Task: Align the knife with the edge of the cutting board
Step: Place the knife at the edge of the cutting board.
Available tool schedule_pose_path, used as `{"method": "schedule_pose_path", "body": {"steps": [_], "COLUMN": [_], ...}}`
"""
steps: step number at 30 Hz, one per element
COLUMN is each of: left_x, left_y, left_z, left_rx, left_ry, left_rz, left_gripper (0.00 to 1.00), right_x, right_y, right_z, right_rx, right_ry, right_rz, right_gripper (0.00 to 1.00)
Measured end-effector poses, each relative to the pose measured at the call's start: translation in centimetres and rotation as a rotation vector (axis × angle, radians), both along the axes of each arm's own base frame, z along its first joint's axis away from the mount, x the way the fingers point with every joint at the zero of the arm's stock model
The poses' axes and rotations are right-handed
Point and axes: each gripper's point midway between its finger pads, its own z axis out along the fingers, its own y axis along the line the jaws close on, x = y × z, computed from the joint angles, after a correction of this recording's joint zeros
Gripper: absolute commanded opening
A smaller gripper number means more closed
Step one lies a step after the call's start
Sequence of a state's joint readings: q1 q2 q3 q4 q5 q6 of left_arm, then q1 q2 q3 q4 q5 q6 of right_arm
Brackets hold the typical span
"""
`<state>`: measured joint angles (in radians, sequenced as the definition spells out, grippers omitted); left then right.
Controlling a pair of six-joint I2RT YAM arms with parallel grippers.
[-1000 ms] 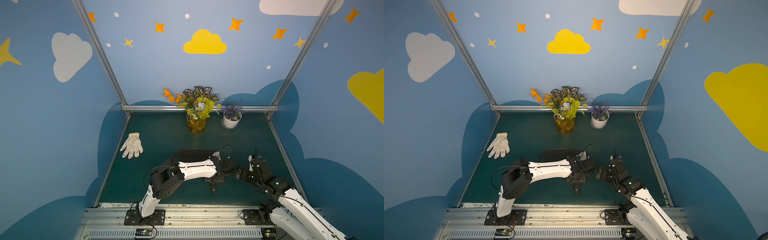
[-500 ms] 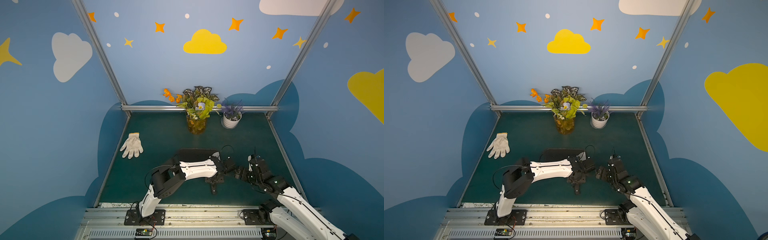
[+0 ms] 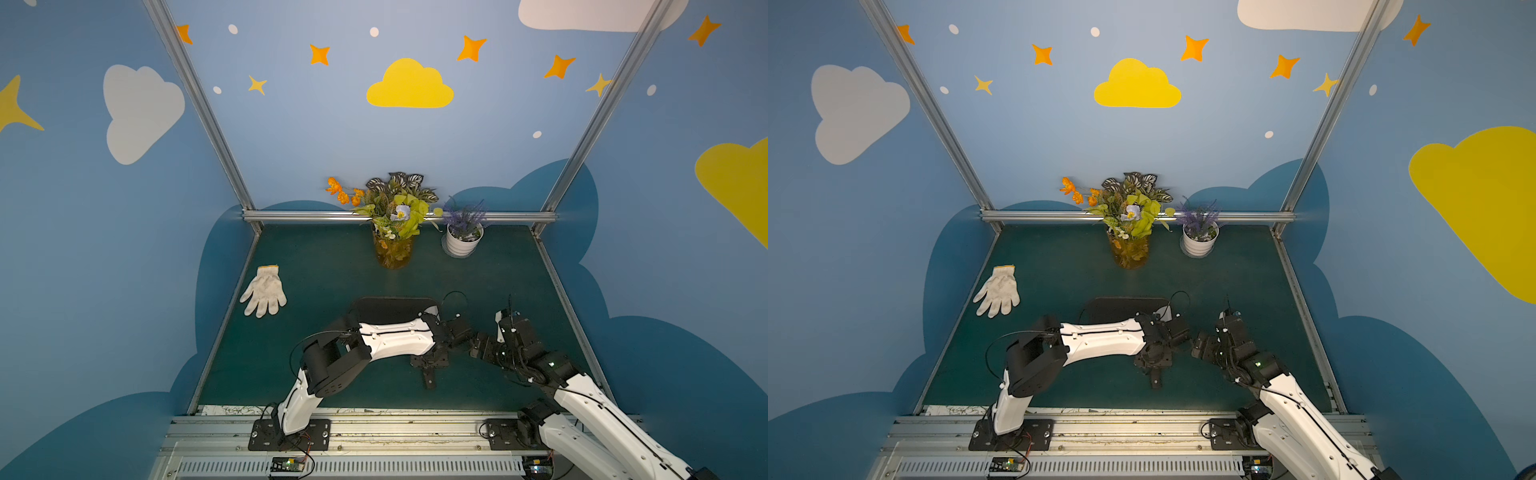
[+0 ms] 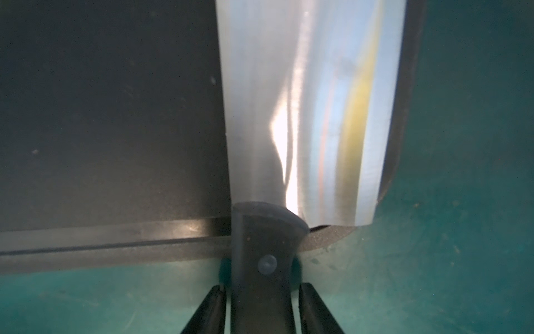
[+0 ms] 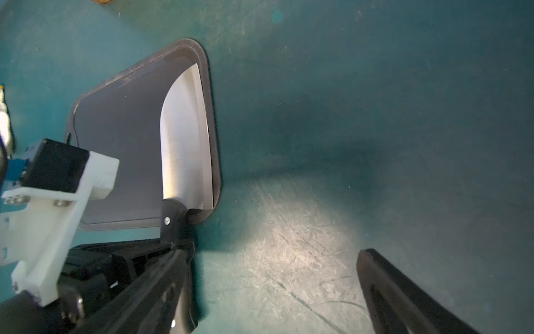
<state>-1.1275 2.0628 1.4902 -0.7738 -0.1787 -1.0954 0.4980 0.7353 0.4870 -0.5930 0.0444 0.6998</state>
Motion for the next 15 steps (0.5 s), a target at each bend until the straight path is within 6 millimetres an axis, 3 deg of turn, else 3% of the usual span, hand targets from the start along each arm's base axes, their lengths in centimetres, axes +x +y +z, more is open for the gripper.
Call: {"method": "schedule_pose_path", "body": {"steps": [9, 15], "left_x": [0.3, 0.6], "left_y": [0.1, -0.1], "left_z": [0.5, 3.4], "left_rx": [-0.018, -0.086], "left_ry": [-0.009, -0.041], "left_rz": [-0.008, -0.036], "left_gripper": [0.76, 0.97], "right_x": [-0.1, -0.5], "right_y": [0.1, 0.6], "right_z": [-0.3, -0.8], "right_rx": [-0.004, -0.018], "right_ry": [0.012, 0.035], "right_rz": [0.005, 0.032], "right_gripper": [0.98, 0.98]}}
